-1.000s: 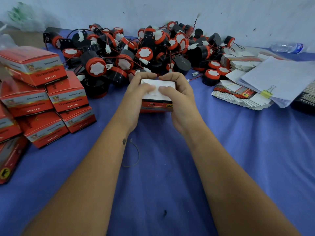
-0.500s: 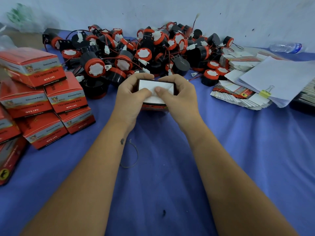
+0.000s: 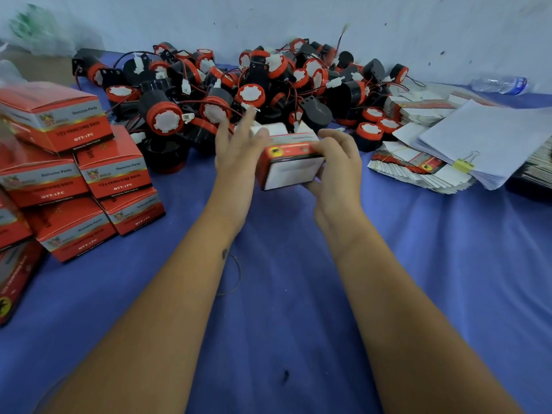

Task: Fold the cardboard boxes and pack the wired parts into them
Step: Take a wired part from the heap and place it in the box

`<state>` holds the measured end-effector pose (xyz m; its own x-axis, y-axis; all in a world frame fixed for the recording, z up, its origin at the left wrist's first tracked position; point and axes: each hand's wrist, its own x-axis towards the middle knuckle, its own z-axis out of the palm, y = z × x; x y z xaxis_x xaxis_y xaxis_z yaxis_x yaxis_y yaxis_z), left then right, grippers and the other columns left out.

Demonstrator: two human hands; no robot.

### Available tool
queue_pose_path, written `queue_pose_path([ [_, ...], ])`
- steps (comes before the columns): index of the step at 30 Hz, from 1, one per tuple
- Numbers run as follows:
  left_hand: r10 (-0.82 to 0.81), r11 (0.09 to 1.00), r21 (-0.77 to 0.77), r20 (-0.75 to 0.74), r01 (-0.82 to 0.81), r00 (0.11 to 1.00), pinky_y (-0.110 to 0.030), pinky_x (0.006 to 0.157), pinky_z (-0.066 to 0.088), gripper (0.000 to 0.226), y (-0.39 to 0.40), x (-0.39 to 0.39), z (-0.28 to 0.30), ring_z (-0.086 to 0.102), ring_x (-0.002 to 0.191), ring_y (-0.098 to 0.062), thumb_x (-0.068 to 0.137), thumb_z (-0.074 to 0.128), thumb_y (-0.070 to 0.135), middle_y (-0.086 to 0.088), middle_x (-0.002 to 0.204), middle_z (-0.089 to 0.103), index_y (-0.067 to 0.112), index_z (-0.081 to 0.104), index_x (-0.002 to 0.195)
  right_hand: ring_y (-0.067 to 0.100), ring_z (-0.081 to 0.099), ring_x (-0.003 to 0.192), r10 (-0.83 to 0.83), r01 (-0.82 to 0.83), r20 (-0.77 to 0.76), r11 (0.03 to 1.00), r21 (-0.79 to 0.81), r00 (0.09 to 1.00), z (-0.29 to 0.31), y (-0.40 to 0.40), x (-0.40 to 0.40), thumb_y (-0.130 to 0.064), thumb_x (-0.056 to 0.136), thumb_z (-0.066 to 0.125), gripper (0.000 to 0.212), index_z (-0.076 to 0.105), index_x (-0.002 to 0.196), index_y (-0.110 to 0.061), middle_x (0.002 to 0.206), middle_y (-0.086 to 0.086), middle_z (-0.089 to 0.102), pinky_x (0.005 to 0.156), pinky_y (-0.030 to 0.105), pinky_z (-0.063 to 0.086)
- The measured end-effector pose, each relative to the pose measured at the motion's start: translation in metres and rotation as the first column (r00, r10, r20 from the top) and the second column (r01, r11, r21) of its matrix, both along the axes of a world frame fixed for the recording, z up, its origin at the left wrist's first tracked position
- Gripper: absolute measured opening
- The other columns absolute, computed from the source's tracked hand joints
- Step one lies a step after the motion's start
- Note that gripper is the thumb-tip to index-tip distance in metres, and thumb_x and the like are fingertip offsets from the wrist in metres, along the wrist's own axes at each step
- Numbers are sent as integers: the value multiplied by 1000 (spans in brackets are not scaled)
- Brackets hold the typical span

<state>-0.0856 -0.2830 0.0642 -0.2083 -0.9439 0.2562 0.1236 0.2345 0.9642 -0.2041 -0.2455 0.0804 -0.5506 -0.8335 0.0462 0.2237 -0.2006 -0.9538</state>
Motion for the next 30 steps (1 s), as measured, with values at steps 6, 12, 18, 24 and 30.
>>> queue_pose_path([
  [6,118,985,135,-45,-111,992,-41,105,49,70,-12,5,-10,59,121,-13,95,64,18,2,136,58,23,25,153,-4,61,87,161,-169,-233,985,-17,959,-13,-5,8,-12,86,60,11,65,95,-13,90,-8,68,75,10,47],
  [12,221,971,79,53,-224,974,-13,83,52,74,-16,3,-11,55,117,-6,85,73,9,6,135,52,22,34,146,16,53,97,-165,231,-486,970,79,858,-21,-42,-14,-9,91,55,25,57,114,-19,117,1,53,75,30,45],
  [18,155,981,112,56,-161,986,-3,58,43,55,-19,1,-16,57,96,4,81,73,10,16,112,55,26,40,122,30,25,135,-177,314,-767,949,34,616,-13,-89,-38,-18,92,61,63,34,148,-30,153,9,22,104,37,36],
  [24,105,989,99,69,-111,992,-4,62,45,54,-21,2,-19,57,89,16,81,72,6,14,114,56,28,40,119,27,35,133,-141,231,-743,973,19,654,-27,-112,-52,-13,91,62,50,48,138,-21,146,7,34,89,3,37],
  [30,95,990,92,101,-104,990,-3,61,44,52,-21,3,-19,59,93,10,80,75,11,16,113,57,34,41,112,14,53,85,-287,318,-345,948,34,894,-27,-93,-53,-18,72,69,44,44,109,-21,104,1,53,65,24,46],
])
